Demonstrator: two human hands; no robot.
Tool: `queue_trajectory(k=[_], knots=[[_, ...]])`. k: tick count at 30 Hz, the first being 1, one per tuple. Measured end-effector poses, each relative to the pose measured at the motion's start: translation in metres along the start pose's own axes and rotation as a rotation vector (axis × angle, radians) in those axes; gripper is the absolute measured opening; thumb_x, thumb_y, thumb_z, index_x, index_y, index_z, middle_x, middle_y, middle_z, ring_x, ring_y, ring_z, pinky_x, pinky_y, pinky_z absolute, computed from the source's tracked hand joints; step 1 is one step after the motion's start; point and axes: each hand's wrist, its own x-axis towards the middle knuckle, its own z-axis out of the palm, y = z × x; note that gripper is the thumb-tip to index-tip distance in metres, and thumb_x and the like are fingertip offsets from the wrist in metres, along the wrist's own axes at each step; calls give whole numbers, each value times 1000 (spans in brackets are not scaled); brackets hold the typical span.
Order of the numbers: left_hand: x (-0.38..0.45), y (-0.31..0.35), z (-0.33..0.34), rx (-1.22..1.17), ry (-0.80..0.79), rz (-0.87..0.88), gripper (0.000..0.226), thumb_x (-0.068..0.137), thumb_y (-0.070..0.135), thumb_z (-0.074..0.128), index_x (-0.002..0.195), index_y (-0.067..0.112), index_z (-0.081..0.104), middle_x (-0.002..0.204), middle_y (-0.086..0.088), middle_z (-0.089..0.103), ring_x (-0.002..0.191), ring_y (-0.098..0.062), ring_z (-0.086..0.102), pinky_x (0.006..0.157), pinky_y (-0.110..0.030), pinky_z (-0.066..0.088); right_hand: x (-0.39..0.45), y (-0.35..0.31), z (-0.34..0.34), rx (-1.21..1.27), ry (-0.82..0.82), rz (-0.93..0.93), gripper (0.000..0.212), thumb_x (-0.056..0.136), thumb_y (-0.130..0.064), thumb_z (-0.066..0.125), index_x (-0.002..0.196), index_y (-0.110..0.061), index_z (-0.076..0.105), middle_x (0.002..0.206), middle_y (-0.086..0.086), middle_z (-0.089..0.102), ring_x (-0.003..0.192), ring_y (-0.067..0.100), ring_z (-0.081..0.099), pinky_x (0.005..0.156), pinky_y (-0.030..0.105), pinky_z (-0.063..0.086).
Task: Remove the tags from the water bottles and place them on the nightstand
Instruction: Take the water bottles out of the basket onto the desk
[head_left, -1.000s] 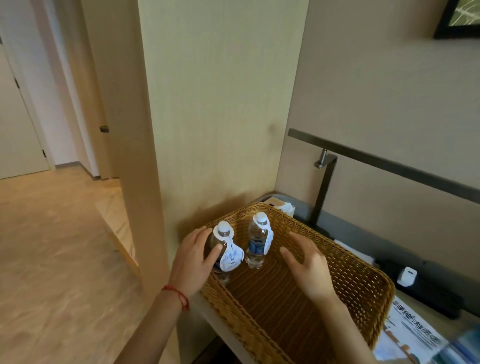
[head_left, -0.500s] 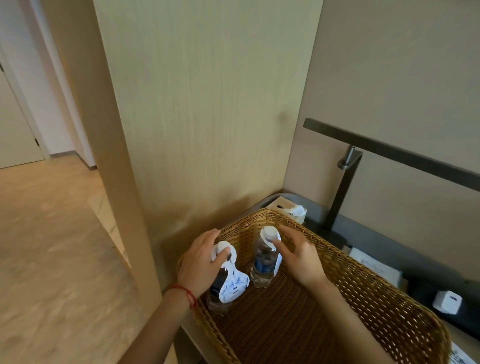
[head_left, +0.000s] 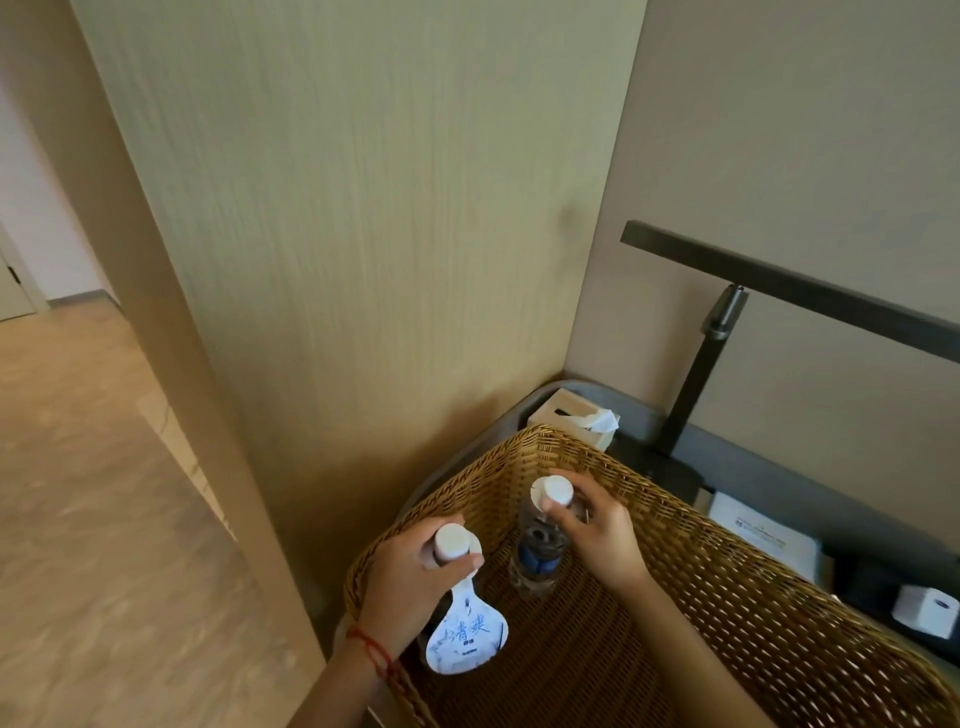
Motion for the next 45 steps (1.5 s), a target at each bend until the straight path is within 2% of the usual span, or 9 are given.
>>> queue_trajectory(k=[2,7,11,14,19,23,29,37,45], knots=[[1,-6,-5,-18,-14,-12,40,67,27,78,105,27,66,101,21,65,95,11,56,73,-1,42,0,3,3,35,2,21,33,82,-26,66,111,-33,53,108,-20,58,101,-9,52,78,1,43],[3,-8,-8,-4,-73,-10,36,71,33,75,105,34,63,99,29,61,97,14,54,73,-4,44,1,6,6,98,5,42,31,81,-24,66,108,-33,54,105,-17,60,100,-6,54,77,2,43],[4,-3,-7,24,-43,50,28,72,29,75,92,42,60,91,30,61,93,18,53,70,1,42,3,6,10,134,8,58,32,82,-24,65,113,-24,57,110,-8,61,103,2,55,82,11,45],[5,1,-6,20,-10,49,23,71,30,75,87,40,62,86,26,64,87,10,59,66,-2,44,5,3,12,181,13,63,30,82,-20,66,109,-25,57,109,-4,62,103,9,56,84,19,47],[6,5,-4,-13,66,47,23,70,25,77,83,37,62,83,24,64,83,8,60,62,-6,48,8,-4,10,174,60,56,28,82,-17,66,109,-18,58,108,-1,62,100,11,57,81,16,46],[9,14,-4,-63,112,58,26,69,23,77,82,42,63,85,22,67,85,1,63,64,-10,50,10,-20,-4,173,80,5,24,82,-20,66,105,-16,62,101,-4,63,93,1,57,73,5,45],[19,44,-11,-127,175,137,29,68,20,77,78,45,66,79,28,70,79,4,64,64,-9,49,8,-57,-29,256,92,-85,13,80,-26,67,90,-32,62,87,-17,65,83,-4,62,69,12,51],[10,90,-21,-226,269,239,22,68,25,77,75,45,69,76,22,72,69,2,64,61,-14,51,-3,-82,-63,279,137,-192,13,80,-26,68,79,-38,62,80,-14,67,79,-3,63,64,12,51],[-19,125,-30,-298,309,296,19,59,49,71,75,39,72,70,14,73,63,-1,63,57,-19,51,-33,-97,-86,303,183,-200,13,78,-25,69,90,-21,68,81,-11,69,73,-4,65,60,8,49]])
